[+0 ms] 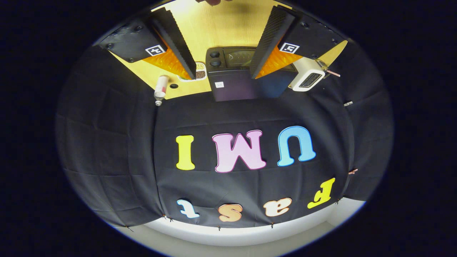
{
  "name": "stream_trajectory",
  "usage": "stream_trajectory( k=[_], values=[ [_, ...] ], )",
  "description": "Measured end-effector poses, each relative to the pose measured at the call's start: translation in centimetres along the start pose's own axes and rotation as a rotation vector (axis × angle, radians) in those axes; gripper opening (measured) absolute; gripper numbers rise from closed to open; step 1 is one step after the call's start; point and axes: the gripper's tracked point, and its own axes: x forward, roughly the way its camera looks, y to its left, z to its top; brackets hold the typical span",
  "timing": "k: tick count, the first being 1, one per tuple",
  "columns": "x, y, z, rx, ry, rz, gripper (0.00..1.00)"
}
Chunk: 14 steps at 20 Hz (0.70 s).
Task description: Open the toaster oven, put the food inside, and close the toaster oven door.
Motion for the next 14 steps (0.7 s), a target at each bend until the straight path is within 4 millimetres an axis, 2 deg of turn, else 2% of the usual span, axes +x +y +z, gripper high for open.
stream_trajectory(
  k=[3,6,9,14],
  values=[
    [-1.0,0.2,0.0,0.003,0.015,0.001,0.99],
    [-0.9,0.5,1.3,-0.028,-0.015,-0.006,0.99],
    [-0.7,1.7,1.2,-0.020,-0.009,0.010,1.00],
    [-0.5,2.2,1.6,-0.015,-0.005,0.011,1.00]
  ],
)
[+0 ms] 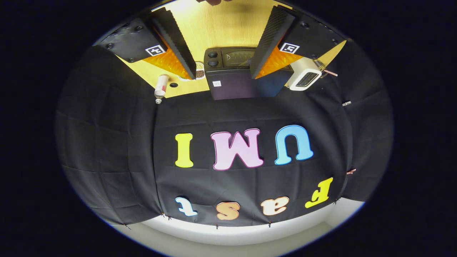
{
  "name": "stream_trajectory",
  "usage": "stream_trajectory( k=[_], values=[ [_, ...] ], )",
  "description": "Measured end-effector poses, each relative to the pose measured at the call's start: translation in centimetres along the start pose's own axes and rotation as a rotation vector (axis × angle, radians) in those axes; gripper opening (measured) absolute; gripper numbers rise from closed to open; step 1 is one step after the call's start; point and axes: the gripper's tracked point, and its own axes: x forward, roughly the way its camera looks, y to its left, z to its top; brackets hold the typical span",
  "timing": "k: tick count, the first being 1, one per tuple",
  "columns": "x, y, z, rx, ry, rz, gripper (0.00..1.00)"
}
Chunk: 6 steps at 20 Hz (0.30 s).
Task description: Open the toaster oven, put the food inside, and close the toaster oven door.
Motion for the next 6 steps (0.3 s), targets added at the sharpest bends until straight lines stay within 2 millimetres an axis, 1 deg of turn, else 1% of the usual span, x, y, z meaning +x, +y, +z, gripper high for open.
stream_trajectory(
  k=[3,6],
  values=[
    [0.26,-0.11,0.41,-0.008,-0.011,-0.012,0.99],
    [0.63,-0.30,0.16,-0.009,0.002,-0.030,1.00]
  ],
)
